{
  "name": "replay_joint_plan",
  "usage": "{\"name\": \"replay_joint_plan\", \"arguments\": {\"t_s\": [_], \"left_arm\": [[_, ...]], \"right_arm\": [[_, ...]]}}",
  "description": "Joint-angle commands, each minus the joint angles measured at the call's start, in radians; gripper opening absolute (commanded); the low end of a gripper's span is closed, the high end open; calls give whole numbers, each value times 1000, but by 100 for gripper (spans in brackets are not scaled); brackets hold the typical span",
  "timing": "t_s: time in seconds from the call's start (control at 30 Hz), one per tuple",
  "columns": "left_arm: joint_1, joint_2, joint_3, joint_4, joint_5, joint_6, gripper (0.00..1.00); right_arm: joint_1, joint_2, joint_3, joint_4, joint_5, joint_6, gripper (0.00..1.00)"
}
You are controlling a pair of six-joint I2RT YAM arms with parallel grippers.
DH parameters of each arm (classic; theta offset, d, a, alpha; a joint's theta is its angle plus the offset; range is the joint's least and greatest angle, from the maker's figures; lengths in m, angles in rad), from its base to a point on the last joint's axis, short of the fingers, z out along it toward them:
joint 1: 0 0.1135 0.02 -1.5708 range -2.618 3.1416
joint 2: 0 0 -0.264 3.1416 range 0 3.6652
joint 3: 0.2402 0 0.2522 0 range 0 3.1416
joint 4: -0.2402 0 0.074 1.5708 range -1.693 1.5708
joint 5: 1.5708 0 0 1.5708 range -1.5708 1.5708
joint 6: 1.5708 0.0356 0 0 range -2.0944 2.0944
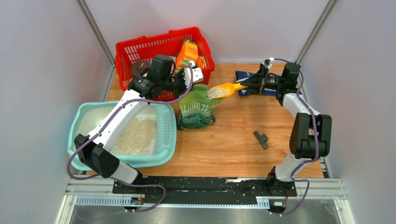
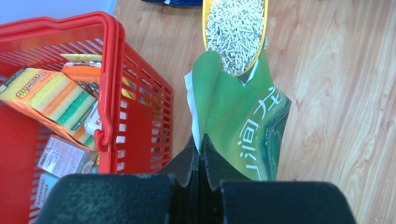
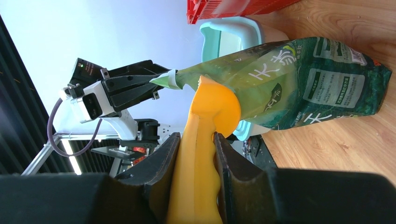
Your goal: Fill the litter box with clean litter
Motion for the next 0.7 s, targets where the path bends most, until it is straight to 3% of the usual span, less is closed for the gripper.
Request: {"name": "replay_joint_plan", "arguments": {"t_s": [0.0,0.67], "left_arm": [[10,-91,39,188,-9,42,0],[12,-66,37,197,-46,39,0]], "right_arm": [[-12,1,30,43,-27,26,0],[-15,-28,71,17,-27,32,0]]}}
